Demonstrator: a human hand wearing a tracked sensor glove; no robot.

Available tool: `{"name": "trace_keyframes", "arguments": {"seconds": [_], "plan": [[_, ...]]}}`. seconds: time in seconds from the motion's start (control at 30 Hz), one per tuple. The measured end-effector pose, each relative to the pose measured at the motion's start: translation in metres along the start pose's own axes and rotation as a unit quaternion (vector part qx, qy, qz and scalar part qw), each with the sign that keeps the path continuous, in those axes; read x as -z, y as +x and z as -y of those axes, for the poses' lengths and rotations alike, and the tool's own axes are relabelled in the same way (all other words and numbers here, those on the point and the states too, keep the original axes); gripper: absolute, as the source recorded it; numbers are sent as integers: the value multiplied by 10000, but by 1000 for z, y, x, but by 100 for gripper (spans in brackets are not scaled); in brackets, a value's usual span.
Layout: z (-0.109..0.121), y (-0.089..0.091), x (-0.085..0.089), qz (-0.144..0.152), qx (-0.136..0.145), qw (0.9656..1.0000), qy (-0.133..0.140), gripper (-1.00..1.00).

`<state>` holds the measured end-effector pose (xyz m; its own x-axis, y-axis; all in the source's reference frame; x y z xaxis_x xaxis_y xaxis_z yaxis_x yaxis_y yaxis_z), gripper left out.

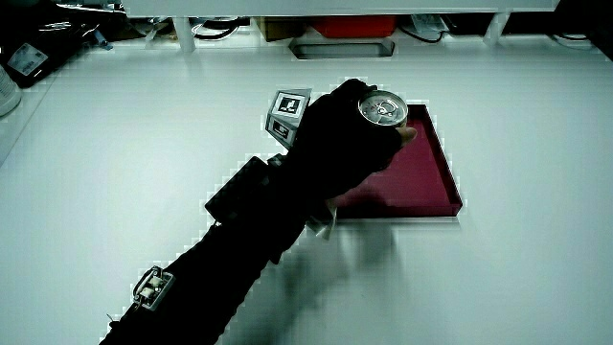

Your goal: Place red bull into plate

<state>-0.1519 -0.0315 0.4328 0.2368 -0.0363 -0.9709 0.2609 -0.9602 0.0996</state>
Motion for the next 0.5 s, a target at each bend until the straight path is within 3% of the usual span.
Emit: {"name": "trace_keyframes", "arguments": {"seconds": [0.03, 0.07, 0.13, 0.17, 0.3, 0.33, 0.4, 0.5], "plan": [[0, -2, 2, -121, -140, 9998, -52, 0], [-2, -4, 4, -292, -52, 9995, -83, 0], [-3, -8, 7, -354, -201, 9990, -169, 0], [-3, -11, 9, -244, -195, 9993, -186, 0], [-6, -20, 13, -334, -451, 9982, -234, 0], [-7, -25, 13, -310, -378, 9985, -233, 0], [-7, -30, 13, -238, -607, 9976, -225, 0], [-9, -38, 14, -243, -701, 9970, -237, 0]]}}
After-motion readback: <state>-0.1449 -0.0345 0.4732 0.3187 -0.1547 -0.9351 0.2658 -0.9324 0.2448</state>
